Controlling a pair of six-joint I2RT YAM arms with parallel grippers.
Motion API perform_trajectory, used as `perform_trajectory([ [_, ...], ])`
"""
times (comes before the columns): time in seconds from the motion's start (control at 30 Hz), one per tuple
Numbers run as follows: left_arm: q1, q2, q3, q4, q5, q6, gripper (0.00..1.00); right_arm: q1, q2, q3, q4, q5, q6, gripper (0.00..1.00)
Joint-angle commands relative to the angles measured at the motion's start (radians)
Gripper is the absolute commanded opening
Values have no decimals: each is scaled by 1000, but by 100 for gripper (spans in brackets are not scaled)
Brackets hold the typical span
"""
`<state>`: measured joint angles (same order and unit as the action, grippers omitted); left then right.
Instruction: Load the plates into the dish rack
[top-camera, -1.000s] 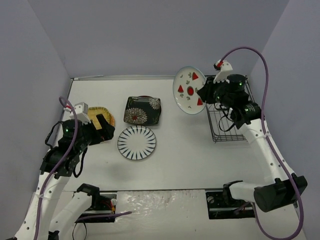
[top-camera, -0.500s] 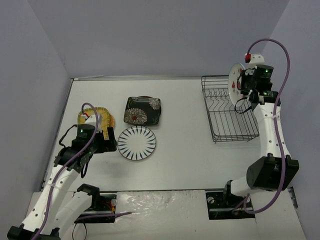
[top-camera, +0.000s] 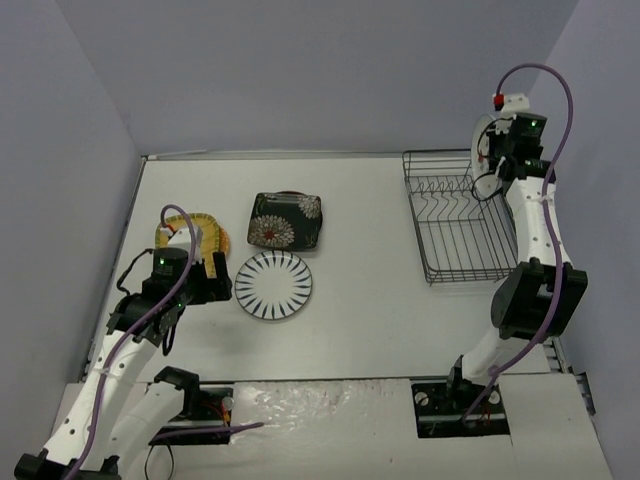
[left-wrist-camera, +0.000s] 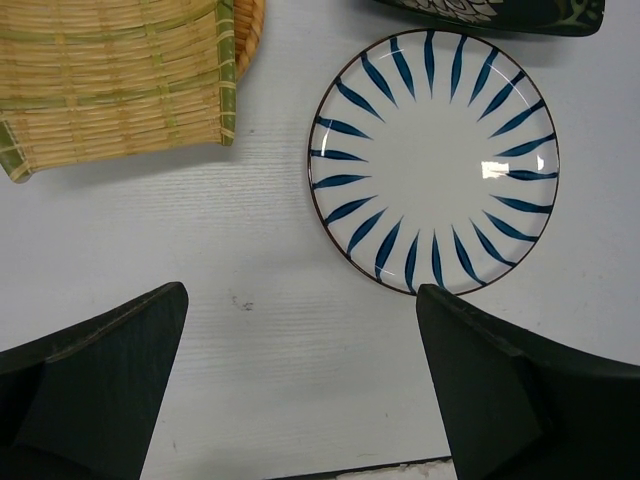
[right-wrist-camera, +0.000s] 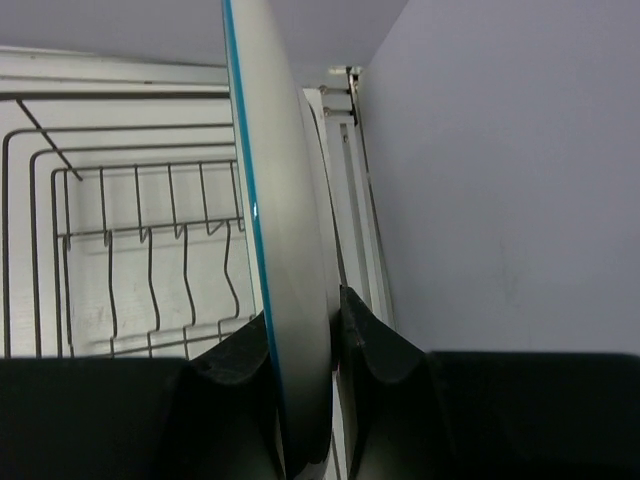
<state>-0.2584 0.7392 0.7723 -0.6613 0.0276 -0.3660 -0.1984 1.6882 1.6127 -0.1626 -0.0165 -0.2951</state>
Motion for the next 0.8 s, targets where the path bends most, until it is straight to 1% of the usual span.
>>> perform_trajectory([
  [0.0, 7, -16, 43, 49, -18, 25, 97, -16, -1, 117, 226, -34, -36, 0],
  [0.17, 10, -30, 39, 59, -18, 24, 97, -35, 29, 115, 227, -67, -69, 0],
  [0.3, 15, -26, 38, 60, -18, 21, 97, -65, 42, 89, 237, -101, -47, 0],
  [0.43, 28, -23, 38, 66, -14, 22, 97, -70, 41, 40, 270, -91, -47, 0],
  [0.77, 36, -15, 36, 74, -6, 22, 97, -85, 67, 7, 302, -120, -35, 0],
])
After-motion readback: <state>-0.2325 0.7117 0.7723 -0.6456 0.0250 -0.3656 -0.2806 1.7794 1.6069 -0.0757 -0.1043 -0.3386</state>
